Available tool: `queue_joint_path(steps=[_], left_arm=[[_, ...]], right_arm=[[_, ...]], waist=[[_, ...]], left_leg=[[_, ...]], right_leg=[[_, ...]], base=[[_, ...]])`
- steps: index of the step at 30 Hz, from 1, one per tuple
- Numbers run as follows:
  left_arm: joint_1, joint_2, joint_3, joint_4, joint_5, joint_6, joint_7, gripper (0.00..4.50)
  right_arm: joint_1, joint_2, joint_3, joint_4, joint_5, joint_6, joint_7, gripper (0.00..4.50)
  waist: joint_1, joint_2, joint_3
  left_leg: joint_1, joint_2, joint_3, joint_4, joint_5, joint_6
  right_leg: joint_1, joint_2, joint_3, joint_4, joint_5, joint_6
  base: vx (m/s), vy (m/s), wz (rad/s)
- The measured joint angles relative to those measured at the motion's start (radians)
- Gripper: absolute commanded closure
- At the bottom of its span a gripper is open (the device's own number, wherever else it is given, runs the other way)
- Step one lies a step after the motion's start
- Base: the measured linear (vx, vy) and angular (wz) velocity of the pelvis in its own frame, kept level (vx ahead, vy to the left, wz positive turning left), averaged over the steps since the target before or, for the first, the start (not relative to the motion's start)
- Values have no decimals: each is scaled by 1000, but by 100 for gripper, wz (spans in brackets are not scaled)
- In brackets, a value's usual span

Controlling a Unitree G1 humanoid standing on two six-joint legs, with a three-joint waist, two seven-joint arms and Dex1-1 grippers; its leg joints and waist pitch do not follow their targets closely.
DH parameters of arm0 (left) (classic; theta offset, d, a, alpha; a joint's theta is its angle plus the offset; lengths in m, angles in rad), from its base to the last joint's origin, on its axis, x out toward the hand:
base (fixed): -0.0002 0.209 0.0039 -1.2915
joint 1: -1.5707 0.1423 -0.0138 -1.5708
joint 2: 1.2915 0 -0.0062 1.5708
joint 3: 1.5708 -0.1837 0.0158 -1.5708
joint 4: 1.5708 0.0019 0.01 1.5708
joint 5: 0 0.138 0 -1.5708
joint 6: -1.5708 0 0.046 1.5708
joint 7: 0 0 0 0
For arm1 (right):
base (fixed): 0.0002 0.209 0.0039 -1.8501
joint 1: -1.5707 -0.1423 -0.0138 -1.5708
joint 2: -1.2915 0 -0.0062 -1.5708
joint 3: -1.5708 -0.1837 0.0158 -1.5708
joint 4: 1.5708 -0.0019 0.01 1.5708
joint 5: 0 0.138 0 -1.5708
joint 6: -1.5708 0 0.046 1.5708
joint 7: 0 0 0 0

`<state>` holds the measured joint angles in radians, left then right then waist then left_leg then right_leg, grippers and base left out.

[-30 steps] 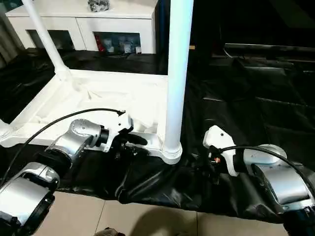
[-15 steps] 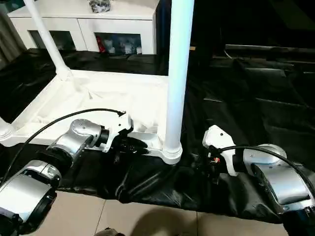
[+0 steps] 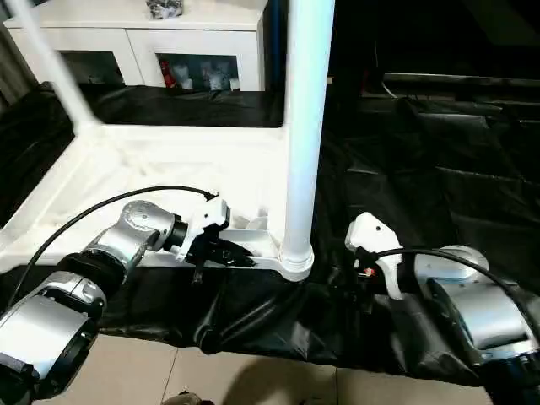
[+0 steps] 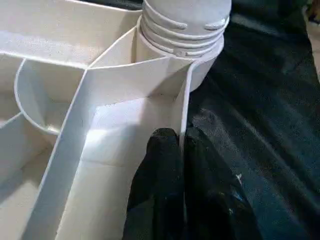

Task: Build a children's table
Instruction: Rotate leg to tighten

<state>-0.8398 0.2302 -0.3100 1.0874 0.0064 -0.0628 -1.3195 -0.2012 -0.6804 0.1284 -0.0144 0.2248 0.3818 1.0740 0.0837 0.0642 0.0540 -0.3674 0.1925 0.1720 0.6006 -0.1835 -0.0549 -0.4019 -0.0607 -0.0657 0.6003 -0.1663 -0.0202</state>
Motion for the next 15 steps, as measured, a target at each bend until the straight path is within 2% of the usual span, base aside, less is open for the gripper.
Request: queue_joint_path(steps=[3, 6, 10, 15], left_arm=[[15, 0, 11, -42, -3, 58, 32, 448], [66, 2, 34, -129, -8, 106, 115, 448], [127, 7, 47, -240, -7, 151, 184, 448], [203, 5, 52, -381, -1, 210, 242, 448]], right_arm=[[-12, 35, -1, 28, -5, -13, -44, 0], [-42, 92, -1, 63, -37, -42, -117, 0], [-66, 157, 8, 116, -67, -68, -190, 0], [-136, 231, 37, 198, -114, -109, -282, 0]], waist=[[-4, 0, 0], [-22, 0, 0], [-35, 1, -1], [-43, 6, -4]], left_leg=[[1, 0, 0, 1, 0, 0], [0, 0, 0, 1, 0, 0], [0, 0, 1, -1, 0, -1], [0, -1, 0, -2, 0, -1]], right_leg=[[0, 0, 0, 0, 0, 0], [0, 0, 0, -1, -1, 1], [1, 0, 0, 0, -2, 4], [0, 0, 0, 0, -2, 4]], base=[[0, 0, 0], [0, 0, 0], [0, 0, 0], [0, 0, 0]])
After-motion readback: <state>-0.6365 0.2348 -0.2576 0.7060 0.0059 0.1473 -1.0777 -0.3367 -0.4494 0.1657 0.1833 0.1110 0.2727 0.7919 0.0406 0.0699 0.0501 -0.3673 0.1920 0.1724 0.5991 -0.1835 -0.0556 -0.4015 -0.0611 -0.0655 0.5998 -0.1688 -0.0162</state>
